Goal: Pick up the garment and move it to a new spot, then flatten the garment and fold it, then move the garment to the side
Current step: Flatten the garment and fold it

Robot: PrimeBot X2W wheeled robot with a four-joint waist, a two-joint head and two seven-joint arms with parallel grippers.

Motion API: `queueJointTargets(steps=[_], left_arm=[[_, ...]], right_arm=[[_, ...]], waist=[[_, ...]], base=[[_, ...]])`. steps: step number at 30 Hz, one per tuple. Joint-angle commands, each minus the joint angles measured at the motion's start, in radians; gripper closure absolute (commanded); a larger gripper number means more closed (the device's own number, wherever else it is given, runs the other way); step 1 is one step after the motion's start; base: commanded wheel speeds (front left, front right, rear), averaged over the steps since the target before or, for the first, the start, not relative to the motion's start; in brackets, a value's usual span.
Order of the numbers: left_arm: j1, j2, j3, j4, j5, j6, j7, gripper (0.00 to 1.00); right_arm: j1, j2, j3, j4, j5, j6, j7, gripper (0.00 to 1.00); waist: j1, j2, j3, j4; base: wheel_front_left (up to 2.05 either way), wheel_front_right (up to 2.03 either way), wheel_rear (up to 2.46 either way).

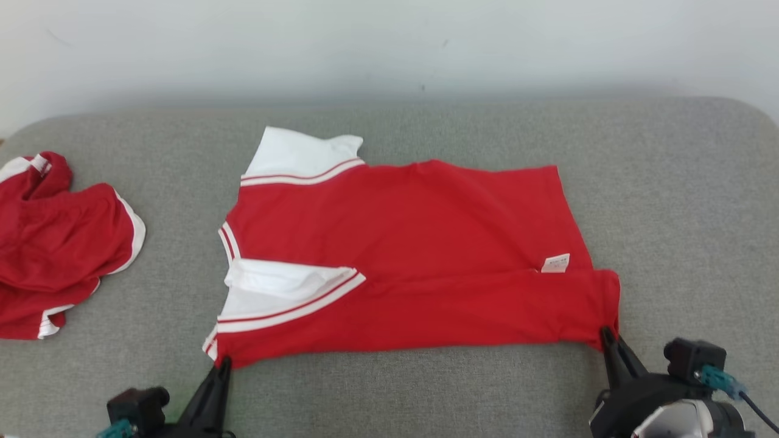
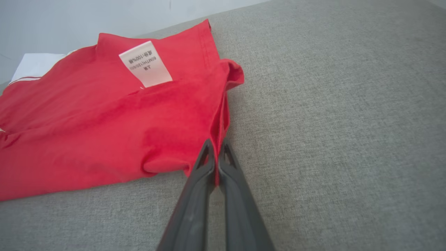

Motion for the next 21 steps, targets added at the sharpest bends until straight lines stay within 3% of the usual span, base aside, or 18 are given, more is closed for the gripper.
queueJointTargets(steps=[1,9,21], left_arm=[[0.035,0.003,0.005,-0.011,0.005,-0.002,-0.004,1.0],[0.187,-0.006,0.013,-0.151,-0.021,0.039,0.002,1.0],[0.351,-0.021,-0.019,-0.284,-0.038,0.092,0.046,1.0]], right_arm=[[0.031,-0.009,0.006,-0.016,0.015,0.001,0.006,1.0],[0.185,-0.051,-0.015,-0.177,0.071,0.001,0.089,1.0],[0.358,-0.022,-0.087,-0.326,0.075,0.001,0.229,1.0]], waist=[[0.0,0.0,-0.03,0.005],[0.0,0.0,-0.077,0.015],[0.0,0.0,-0.112,0.03]], base=[[0.0,0.0,0.0],[0.0,0.0,0.0],[0.0,0.0,0.0]])
